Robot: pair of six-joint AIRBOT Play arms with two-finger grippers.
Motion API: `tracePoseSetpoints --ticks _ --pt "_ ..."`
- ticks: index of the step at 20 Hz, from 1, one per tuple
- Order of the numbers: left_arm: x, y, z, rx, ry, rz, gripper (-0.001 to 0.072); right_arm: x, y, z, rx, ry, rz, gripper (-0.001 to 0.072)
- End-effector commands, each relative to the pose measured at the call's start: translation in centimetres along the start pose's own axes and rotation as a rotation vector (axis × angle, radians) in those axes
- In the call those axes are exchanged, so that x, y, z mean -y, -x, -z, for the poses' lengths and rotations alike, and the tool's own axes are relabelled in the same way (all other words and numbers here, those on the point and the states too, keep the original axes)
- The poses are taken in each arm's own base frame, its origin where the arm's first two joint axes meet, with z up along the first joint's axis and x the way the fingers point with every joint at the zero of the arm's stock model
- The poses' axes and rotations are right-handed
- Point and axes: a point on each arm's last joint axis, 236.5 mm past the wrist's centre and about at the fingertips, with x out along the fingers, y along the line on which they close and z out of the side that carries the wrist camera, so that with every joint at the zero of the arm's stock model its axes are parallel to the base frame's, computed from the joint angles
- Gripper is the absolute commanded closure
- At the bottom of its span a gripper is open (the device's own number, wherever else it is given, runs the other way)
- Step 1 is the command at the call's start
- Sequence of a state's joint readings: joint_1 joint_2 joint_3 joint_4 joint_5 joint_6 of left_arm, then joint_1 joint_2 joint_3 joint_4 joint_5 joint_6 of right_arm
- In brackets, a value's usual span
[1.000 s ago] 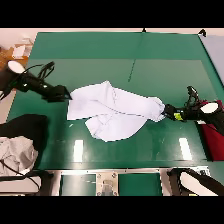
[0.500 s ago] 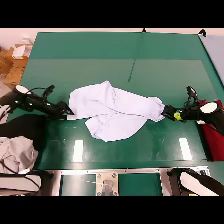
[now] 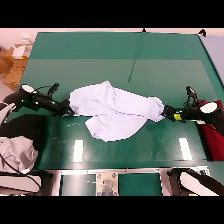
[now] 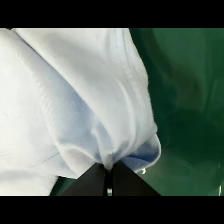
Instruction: Fold the shirts.
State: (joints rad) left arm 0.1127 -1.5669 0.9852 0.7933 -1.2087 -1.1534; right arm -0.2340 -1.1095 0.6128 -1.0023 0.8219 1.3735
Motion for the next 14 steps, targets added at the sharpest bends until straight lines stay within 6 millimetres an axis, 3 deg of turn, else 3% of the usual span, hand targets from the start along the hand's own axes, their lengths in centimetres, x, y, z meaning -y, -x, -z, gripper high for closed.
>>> tracePoseSetpoints --ticks 1,3,5,7,8,10,12,14 --pt "0.9 1.2 1.0 -0.069 -0.064 -0.005 0.0686 0.0 0.0 0.0 -0.001 0.019 0.000 0.0699" --pt "1.6 2.2 1.3 -0.109 -0.097 -0.001 0.0686 0.0 0.0 0.0 -0.001 0.018 -0.001 0.0699" --pt "3.1 3.3 0.4 -0.092 -0.127 0.021 0.0686 -0.5 0.2 -0.1 -0.004 0.013 -0.017 0.0699" --pt "6.4 5.5 -1.1 -0.063 -0.190 0.082 0.0687 -2.4 2.0 -1.6 0.012 0.048 -0.054 0.0699" --pt "8.3 7.5 -2.0 -0.031 -0.250 0.091 0.0686 -4.1 4.1 -3.4 0.045 0.087 -0.079 0.0698" --pt "13.0 13.1 -4.2 0.118 -0.401 0.056 0.0687 -8.2 11.1 -8.2 0.179 0.170 -0.137 0.0699" --pt "19.0 21.4 -5.6 0.355 -0.566 0.009 0.0686 -12.9 21.7 -12.8 0.399 0.244 -0.209 0.0698" --pt "25.7 30.7 -4.5 0.641 -0.733 -0.039 0.0686 -16.4 33.7 -15.3 0.666 0.312 -0.213 0.0698"
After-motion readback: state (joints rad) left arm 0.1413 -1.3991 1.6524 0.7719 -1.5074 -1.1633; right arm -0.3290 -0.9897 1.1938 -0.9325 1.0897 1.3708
